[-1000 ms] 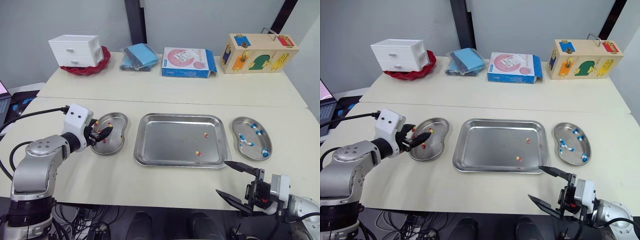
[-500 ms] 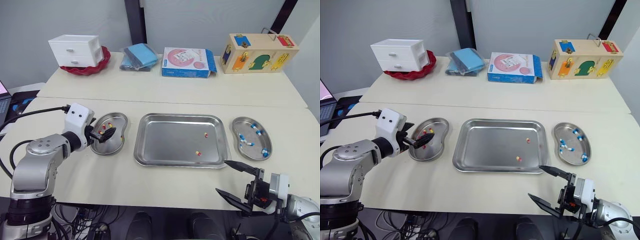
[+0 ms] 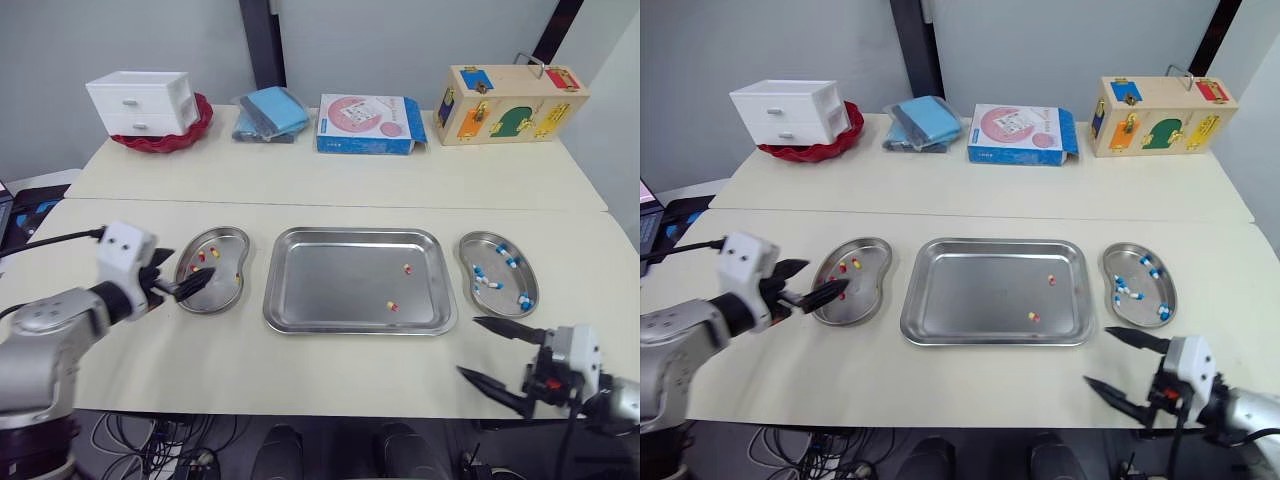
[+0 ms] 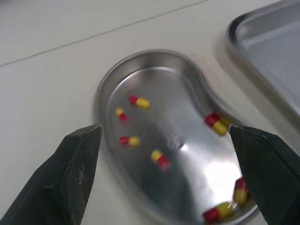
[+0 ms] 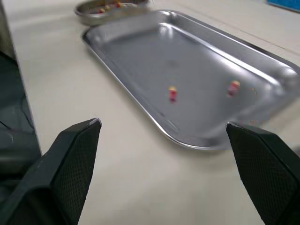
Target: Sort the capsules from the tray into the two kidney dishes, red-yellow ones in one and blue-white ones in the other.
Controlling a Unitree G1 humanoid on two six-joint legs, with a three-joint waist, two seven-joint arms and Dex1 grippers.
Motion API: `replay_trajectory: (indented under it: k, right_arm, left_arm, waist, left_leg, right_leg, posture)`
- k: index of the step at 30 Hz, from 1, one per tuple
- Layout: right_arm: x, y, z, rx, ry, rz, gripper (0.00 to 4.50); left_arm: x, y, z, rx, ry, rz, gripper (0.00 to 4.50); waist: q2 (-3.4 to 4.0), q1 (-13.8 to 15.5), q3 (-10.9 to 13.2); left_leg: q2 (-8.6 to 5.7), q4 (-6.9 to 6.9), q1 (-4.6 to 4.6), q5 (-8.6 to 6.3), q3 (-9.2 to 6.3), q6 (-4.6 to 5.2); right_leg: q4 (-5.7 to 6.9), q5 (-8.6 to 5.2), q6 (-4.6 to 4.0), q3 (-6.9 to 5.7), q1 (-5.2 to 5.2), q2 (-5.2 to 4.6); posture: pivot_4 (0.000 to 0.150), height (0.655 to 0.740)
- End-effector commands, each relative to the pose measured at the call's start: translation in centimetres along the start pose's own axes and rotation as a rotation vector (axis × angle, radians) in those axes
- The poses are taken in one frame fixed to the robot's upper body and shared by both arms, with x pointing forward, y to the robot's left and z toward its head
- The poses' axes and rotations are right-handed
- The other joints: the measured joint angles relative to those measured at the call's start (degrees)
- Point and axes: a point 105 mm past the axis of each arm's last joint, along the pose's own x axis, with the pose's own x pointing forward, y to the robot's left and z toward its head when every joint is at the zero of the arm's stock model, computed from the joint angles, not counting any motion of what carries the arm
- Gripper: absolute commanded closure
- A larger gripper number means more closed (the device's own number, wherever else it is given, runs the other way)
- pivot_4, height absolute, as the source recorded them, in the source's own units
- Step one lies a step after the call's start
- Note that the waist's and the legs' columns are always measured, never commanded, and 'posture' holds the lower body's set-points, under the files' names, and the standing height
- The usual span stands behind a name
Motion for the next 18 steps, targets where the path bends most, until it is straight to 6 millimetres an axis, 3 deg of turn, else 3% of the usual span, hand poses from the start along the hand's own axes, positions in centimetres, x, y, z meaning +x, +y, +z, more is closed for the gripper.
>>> replay_trajectory:
  k: [1,5,8,11,18]
  right_arm:
    - [-2.5,-2.3,0.9,0.021,0.094,-0.074,0.00]
    - [-6.4,-5.5,0.4,0.097,0.294,-0.170,0.00]
    - [-8.1,-6.8,-0.6,0.140,0.378,-0.211,0.00]
    - [-9.2,-7.7,-1.7,0.161,0.454,-0.232,0.00]
    - [-9.2,-9.2,-1.4,0.129,0.438,-0.260,0.00]
  left_arm:
    - [-2.7,2.7,-0.5,0.064,0.027,0.048,0.04]
    - [-5.6,6.5,-3.0,0.106,0.163,0.099,0.04]
    - [-6.3,7.8,-3.6,0.117,0.187,0.107,0.04]
    - [-6.2,8.1,-3.9,0.121,0.183,0.102,0.04]
    - [-5.9,7.5,-4.6,0.113,0.177,0.080,0.04]
  waist:
    - [-0.01,0.14,0.01]
    - [-0.17,0.21,0.07]
    - [-0.23,0.31,0.09]
    - [-0.22,0.24,0.09]
    - [-0.21,-0.33,0.09]
  left_leg:
    - [-0.03,-0.02,0.01,0.00,0.03,0.00]
    - [-0.03,-0.06,0.00,-0.01,0.13,0.01]
    - [-0.01,-0.09,-0.10,-0.01,0.13,0.01]
    - [-0.02,-0.13,-0.28,-0.01,0.17,0.01]
    - [0.01,-0.49,-0.42,0.00,0.25,0.01]
  right_leg:
    - [-0.03,0.00,0.01,0.02,0.01,-0.02]
    - [-0.18,-0.01,0.01,0.07,-0.03,-0.05]
    - [-0.32,-0.02,0.02,0.04,-0.15,-0.04]
    - [-0.51,0.02,0.08,0.05,-0.23,-0.07]
    - [-0.48,0.04,0.06,0.08,-0.57,-0.07]
  posture:
    - [0.150,0.7400]
    - [0.150,0.7400]
    - [0.150,0.7400]
    - [0.150,0.7400]
    - [0.150,0.7400]
